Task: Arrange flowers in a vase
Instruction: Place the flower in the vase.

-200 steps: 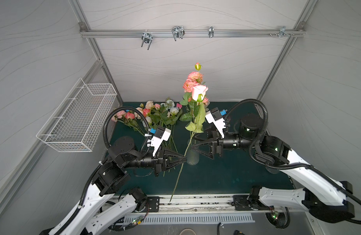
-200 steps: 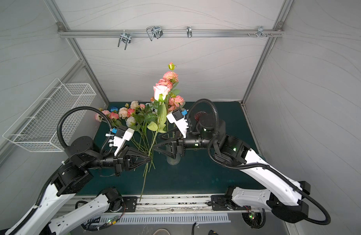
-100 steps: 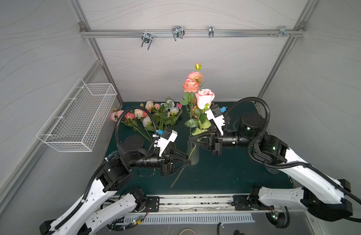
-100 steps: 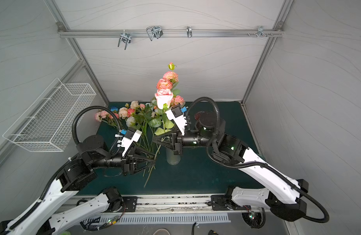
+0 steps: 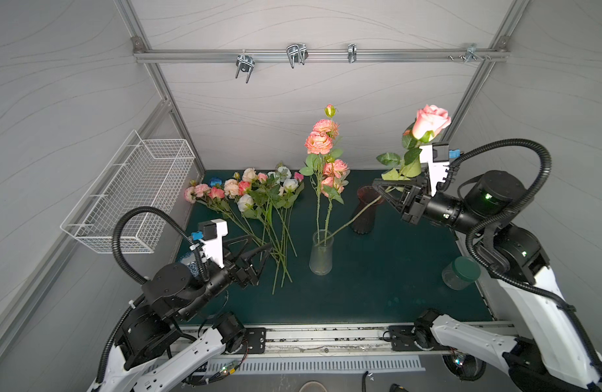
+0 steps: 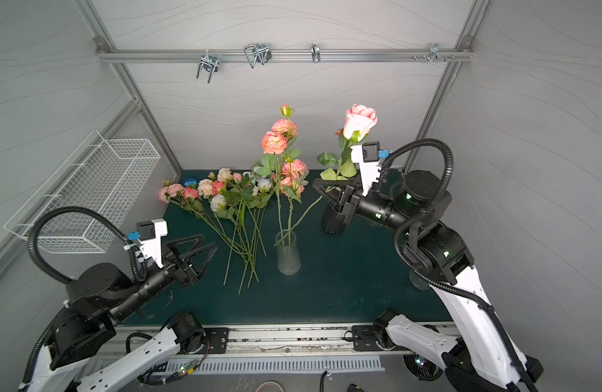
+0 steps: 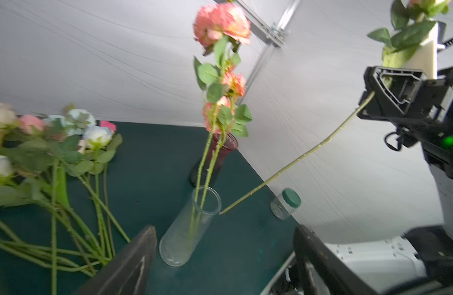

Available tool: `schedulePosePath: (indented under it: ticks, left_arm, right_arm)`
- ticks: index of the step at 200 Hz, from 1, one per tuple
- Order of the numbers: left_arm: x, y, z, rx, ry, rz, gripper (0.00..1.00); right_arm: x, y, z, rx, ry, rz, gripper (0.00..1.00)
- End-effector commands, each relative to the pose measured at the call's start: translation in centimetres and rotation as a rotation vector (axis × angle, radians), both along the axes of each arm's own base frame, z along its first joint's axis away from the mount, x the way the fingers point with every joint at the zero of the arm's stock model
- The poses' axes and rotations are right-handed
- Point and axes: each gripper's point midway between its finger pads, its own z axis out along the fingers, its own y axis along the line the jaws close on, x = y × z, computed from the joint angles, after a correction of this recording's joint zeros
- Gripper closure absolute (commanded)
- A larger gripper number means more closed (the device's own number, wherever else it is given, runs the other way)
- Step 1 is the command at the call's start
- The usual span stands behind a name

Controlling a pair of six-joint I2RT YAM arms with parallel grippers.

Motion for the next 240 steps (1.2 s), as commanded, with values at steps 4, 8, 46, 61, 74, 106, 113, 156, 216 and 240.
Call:
schedulePosePath:
  ticks: [4, 8, 46, 61, 74, 106, 113, 156, 216, 240]
  left_arm:
    - [1.0, 3.3, -0.8, 0.016, -0.020, 0.183, 0.12]
    - [1.0, 3.5, -0.9, 0.015, -0.019, 0.191, 0.12]
    - [1.0, 3.9, -1.6, 0.039, -0.003, 0.208, 0.11]
    - [1.0, 3.8, -1.9, 0.047, 0.001, 0.202, 0.11]
    - [1.1, 3.7, -2.1, 0.056, 0.010, 0.201, 0.11]
    - [1.2, 3.4, -2.3, 0.067, 0.021, 0.192, 0.11]
    - [1.2, 3.4, -2.3, 0.066, 0.022, 0.191, 0.11]
    - [1.9, 3.2, -3.1, 0.094, 0.051, 0.217, 0.11]
    - [2.7, 3.1, -4.4, 0.098, 0.097, 0.248, 0.12]
    - [2.8, 2.7, -5.0, 0.116, 0.125, 0.238, 0.12]
  right_arm:
    - [1.6, -0.3, 0.3, -0.016, -0.013, -0.021, 1.00]
    - [1.8, -0.3, 0.4, -0.015, -0.015, -0.026, 1.00]
    - [4.1, -0.4, -0.3, -0.029, -0.005, -0.084, 1.00]
    - [5.0, -0.4, -1.0, -0.043, 0.003, -0.107, 1.00]
    - [5.6, -0.3, -1.6, -0.058, 0.013, -0.120, 1.00]
    - [6.8, 0.1, -3.5, -0.091, 0.047, -0.137, 1.00]
    - [7.0, 0.3, -4.0, -0.098, 0.060, -0.133, 1.00]
    - [7.5, 2.9, -7.7, -0.230, 0.044, -0.161, 1.00]
    - [7.7, 5.8, -14.7, -0.465, 0.008, -0.237, 0.98]
    - [7.1, 6.8, -17.7, -0.553, 0.006, -0.235, 0.82]
